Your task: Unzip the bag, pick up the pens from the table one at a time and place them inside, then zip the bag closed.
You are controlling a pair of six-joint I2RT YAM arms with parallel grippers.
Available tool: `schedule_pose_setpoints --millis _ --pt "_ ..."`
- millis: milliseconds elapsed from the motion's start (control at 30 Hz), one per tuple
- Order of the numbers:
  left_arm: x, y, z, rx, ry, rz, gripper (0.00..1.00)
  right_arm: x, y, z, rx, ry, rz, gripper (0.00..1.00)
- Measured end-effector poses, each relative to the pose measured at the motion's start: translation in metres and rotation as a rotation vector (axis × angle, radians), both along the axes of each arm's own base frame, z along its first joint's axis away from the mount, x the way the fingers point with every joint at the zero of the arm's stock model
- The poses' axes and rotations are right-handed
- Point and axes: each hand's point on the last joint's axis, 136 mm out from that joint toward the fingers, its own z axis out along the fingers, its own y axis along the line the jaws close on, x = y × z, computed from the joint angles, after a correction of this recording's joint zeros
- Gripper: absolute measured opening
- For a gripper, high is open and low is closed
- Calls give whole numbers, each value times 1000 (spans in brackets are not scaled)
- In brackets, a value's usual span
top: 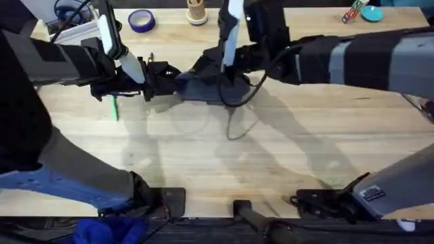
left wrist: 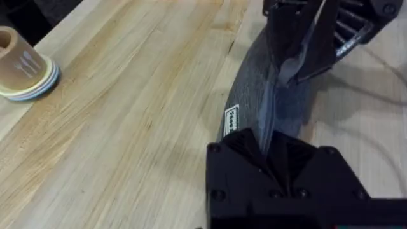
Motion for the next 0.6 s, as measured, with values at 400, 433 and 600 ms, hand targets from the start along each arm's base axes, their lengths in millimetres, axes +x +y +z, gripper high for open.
schedule_pose_setpoints --millis 400,433,600 --pt "0 0 0 -1 -1 0 42 2 24 0 8 -9 41 31" --pt "0 0 0 -1 -1 0 42 2 24 0 8 -10 41 31" --pt "0 0 0 -1 -1 0 42 1 24 0 6 -7 41 31"
